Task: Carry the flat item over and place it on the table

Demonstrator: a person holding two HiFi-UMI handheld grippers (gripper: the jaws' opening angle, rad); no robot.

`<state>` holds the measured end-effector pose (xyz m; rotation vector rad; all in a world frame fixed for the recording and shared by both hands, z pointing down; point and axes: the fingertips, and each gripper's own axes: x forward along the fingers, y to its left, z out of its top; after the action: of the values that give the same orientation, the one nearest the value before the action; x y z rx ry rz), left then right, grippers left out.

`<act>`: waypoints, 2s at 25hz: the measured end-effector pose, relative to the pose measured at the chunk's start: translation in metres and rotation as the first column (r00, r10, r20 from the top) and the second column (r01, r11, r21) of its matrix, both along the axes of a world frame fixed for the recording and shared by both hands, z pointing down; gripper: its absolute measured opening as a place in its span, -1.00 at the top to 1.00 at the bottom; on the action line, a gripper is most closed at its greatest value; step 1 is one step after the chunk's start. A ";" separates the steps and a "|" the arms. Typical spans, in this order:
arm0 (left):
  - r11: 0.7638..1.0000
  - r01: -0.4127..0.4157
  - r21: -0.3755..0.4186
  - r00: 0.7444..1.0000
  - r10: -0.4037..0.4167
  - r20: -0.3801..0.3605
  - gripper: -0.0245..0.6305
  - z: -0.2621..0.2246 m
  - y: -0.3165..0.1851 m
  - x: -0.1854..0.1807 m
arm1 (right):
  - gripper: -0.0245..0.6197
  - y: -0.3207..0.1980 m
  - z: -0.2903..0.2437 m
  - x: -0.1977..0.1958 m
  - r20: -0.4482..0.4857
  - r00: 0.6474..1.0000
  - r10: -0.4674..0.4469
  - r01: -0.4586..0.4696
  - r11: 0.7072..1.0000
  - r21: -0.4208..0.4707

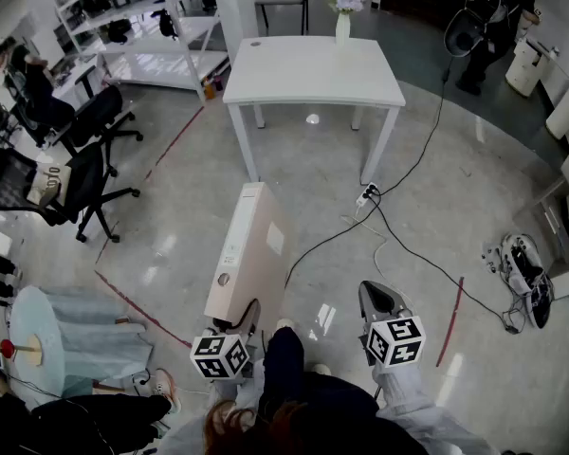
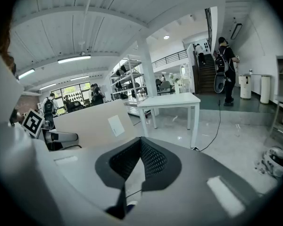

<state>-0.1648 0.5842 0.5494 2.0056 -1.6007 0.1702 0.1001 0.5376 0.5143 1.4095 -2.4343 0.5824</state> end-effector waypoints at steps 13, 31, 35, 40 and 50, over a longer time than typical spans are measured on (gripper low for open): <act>0.999 0.028 0.017 1.000 -0.028 0.008 0.09 0.009 0.135 0.042 | 0.89 0.128 0.010 0.048 0.042 0.999 0.014 -0.015 0.999 0.032; 1.000 0.019 0.013 0.998 -0.020 0.054 0.09 0.004 0.045 0.046 | 0.89 0.046 0.014 0.053 0.035 0.999 0.015 -0.015 1.000 0.000; 0.999 0.006 0.035 0.999 -0.007 0.051 0.09 -0.004 -0.010 0.035 | 0.89 -0.012 0.002 0.039 0.025 1.000 0.002 -0.003 1.000 0.022; 0.998 -0.005 0.060 0.999 0.003 0.042 0.09 -0.016 -0.082 0.021 | 0.89 -0.078 -0.013 0.022 0.021 1.000 0.004 -0.005 0.999 0.046; 0.996 -0.036 0.082 0.999 0.034 0.027 0.09 -0.021 -0.183 -0.008 | 0.89 -0.177 -0.016 -0.009 0.015 0.999 0.035 -0.036 0.997 0.061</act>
<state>-0.1730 0.4011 0.5283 2.1031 -1.6136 0.1462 0.0916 0.3602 0.4978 1.4806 -2.4624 0.5310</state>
